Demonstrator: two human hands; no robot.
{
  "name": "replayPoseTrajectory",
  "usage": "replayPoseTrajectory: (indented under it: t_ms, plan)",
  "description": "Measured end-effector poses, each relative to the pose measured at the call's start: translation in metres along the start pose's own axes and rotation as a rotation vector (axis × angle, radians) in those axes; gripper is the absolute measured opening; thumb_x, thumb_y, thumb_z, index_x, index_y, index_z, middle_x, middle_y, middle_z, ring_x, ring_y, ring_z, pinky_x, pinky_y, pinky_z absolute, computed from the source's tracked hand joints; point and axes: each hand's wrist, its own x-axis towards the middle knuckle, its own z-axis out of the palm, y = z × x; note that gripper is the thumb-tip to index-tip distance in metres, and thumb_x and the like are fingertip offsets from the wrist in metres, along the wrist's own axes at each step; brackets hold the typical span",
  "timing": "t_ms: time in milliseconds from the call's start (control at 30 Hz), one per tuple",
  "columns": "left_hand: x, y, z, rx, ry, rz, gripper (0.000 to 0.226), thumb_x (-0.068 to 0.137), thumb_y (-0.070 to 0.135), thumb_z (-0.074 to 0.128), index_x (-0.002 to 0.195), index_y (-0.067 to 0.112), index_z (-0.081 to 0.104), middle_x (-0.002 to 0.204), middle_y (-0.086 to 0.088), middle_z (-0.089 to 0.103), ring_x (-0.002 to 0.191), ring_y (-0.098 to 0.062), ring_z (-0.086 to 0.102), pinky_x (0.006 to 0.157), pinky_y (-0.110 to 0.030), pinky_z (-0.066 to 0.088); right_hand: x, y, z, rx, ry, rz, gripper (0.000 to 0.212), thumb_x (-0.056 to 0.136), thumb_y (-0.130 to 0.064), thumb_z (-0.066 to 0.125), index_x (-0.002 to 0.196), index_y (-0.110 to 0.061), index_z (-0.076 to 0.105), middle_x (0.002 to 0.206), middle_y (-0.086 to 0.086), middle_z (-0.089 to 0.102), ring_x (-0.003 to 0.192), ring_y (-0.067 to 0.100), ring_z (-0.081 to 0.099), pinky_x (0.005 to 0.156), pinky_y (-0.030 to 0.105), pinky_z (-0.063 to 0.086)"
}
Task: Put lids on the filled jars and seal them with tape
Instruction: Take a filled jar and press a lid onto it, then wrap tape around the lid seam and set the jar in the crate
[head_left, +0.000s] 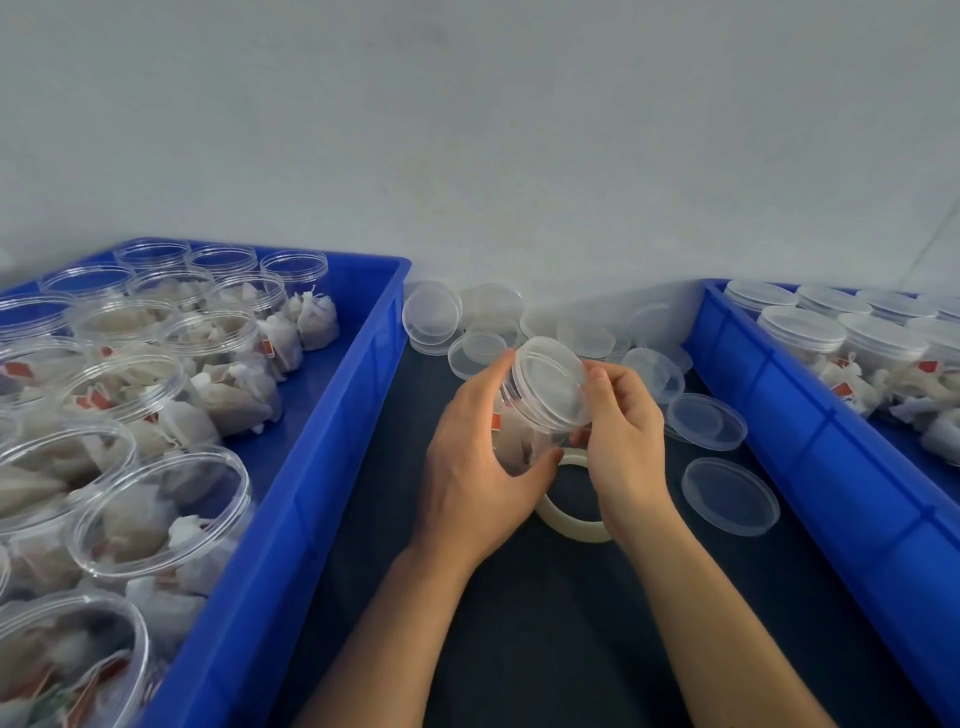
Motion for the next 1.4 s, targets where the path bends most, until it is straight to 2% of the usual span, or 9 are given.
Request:
replayPoseTrajectory:
  t_ms: [167, 233, 333, 467, 633, 800, 967, 1133, 1400]
  plan:
    - [-0.002, 0.003, 0.000, 0.051, -0.017, 0.005, 0.101, 0.077, 0.046, 0.089, 0.160, 0.044, 0.031, 0.147, 0.038, 0.042, 0.135, 0.016, 0.044, 0.104, -0.007, 0.041, -0.003, 0.001, -0.001, -0.058, 0.028, -0.153, 0.024, 0.111, -0.027, 0.050, 0.120, -0.045, 0.064, 0.109, -0.021, 0.067, 0.105, 0.001, 0.065, 0.083, 0.019, 0.054]
    - [-0.001, 0.006, 0.000, 0.096, 0.009, 0.015, 0.101, 0.075, 0.047, 0.091, 0.159, 0.039, 0.036, 0.145, 0.029, 0.050, 0.126, 0.017, 0.046, 0.103, -0.017, 0.049, -0.006, 0.000, -0.003, -0.070, -0.006, -0.263, 0.024, 0.110, -0.028, 0.049, 0.118, -0.039, 0.069, 0.117, -0.014, 0.066, 0.113, 0.008, 0.063, 0.091, 0.019, 0.050]
    - [0.000, 0.008, -0.001, 0.175, 0.070, 0.047, 0.096, 0.073, 0.052, 0.091, 0.155, 0.028, 0.048, 0.140, 0.014, 0.062, 0.120, -0.001, 0.057, 0.094, -0.039, 0.056, -0.010, 0.001, -0.003, -0.091, -0.098, -0.331, 0.028, 0.108, -0.033, 0.046, 0.115, -0.029, 0.074, 0.120, -0.006, 0.065, 0.120, 0.012, 0.061, 0.097, 0.017, 0.045]
    - [0.001, 0.007, -0.002, 0.287, 0.124, 0.093, 0.088, 0.077, 0.058, 0.087, 0.151, 0.023, 0.055, 0.139, 0.010, 0.064, 0.121, -0.014, 0.061, 0.087, -0.045, 0.056, -0.014, 0.004, -0.003, -0.124, -0.188, -0.343, 0.039, 0.102, -0.047, 0.048, 0.126, -0.025, 0.070, 0.126, -0.010, 0.064, 0.127, 0.012, 0.059, 0.105, 0.027, 0.046]
    - [0.002, 0.007, -0.003, 0.304, 0.131, 0.078, 0.084, 0.080, 0.059, 0.083, 0.149, 0.018, 0.058, 0.134, 0.006, 0.067, 0.115, -0.020, 0.064, 0.083, -0.048, 0.056, -0.016, 0.004, 0.000, -0.101, -0.213, -0.308, 0.036, 0.096, -0.051, 0.053, 0.125, -0.039, 0.069, 0.128, -0.010, 0.065, 0.127, 0.011, 0.060, 0.107, 0.038, 0.050]
    - [0.003, 0.010, -0.006, 0.303, 0.091, 0.071, 0.087, 0.082, 0.061, 0.079, 0.151, 0.014, 0.057, 0.129, 0.004, 0.068, 0.114, -0.024, 0.064, 0.083, -0.050, 0.055, -0.012, 0.008, -0.002, -0.139, -0.255, -0.354, 0.039, 0.100, -0.040, 0.052, 0.130, -0.023, 0.072, 0.131, -0.002, 0.068, 0.128, 0.011, 0.059, 0.106, 0.029, 0.048]
    - [0.002, 0.010, -0.007, 0.289, 0.064, 0.056, 0.094, 0.080, 0.059, 0.082, 0.155, 0.013, 0.053, 0.130, 0.005, 0.068, 0.115, -0.023, 0.064, 0.083, -0.051, 0.054, -0.009, 0.010, -0.005, -0.122, -0.289, -0.347, 0.042, 0.098, -0.042, 0.053, 0.129, -0.023, 0.073, 0.131, -0.003, 0.068, 0.129, 0.018, 0.061, 0.106, 0.037, 0.051]
    - [0.001, 0.009, -0.009, 0.281, 0.011, -0.013, 0.104, 0.075, 0.072, 0.076, 0.160, 0.023, 0.043, 0.141, 0.009, 0.062, 0.126, -0.016, 0.058, 0.089, -0.048, 0.056, -0.008, 0.014, -0.006, -0.051, -0.301, -0.242, 0.038, 0.100, -0.037, 0.052, 0.130, -0.024, 0.071, 0.133, 0.002, 0.068, 0.126, 0.025, 0.063, 0.106, 0.057, 0.050]
    - [0.000, 0.001, -0.020, 0.134, -0.084, -0.149, 0.094, 0.067, 0.082, 0.074, 0.146, 0.040, 0.045, 0.130, 0.023, 0.052, 0.114, 0.001, 0.058, 0.084, -0.029, 0.057, -0.006, 0.018, -0.007, 0.001, -0.277, -0.166, 0.035, 0.102, -0.031, 0.050, 0.128, -0.019, 0.070, 0.121, 0.003, 0.073, 0.112, 0.026, 0.069, 0.099, 0.061, 0.052]
